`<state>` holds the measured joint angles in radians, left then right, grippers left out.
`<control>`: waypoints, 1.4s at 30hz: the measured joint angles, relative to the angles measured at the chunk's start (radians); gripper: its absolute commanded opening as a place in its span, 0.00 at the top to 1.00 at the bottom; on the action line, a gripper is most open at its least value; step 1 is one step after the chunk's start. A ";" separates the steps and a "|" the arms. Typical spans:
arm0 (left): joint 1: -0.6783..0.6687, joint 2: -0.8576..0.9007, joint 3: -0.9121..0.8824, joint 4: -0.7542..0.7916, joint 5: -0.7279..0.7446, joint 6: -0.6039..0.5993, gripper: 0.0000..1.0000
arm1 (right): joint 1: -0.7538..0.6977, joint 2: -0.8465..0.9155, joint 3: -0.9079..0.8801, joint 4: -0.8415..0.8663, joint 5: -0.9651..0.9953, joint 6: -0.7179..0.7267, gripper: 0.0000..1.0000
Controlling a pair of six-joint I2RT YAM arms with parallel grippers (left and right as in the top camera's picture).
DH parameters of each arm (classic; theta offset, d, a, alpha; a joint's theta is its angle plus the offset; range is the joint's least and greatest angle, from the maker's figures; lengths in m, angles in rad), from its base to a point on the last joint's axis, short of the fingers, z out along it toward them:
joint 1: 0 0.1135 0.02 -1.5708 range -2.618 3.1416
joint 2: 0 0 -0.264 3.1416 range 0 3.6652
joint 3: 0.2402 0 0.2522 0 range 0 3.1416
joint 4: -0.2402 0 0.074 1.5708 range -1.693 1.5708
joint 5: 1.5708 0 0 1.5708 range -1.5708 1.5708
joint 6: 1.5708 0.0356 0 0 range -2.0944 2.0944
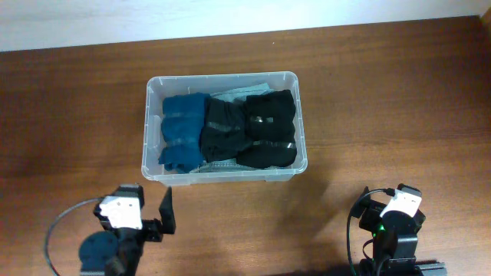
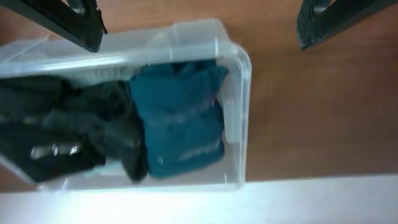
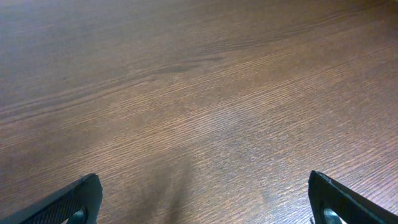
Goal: Pack container
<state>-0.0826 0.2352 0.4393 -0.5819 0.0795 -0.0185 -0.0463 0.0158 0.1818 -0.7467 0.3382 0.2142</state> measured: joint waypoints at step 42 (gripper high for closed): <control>0.000 -0.219 -0.312 0.190 0.000 0.019 0.00 | 0.000 0.000 0.000 0.000 0.000 0.000 0.02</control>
<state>-0.0826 0.0162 0.1268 -0.3920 0.0792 0.0006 -0.0463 0.0158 0.1818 -0.7467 0.3386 0.2138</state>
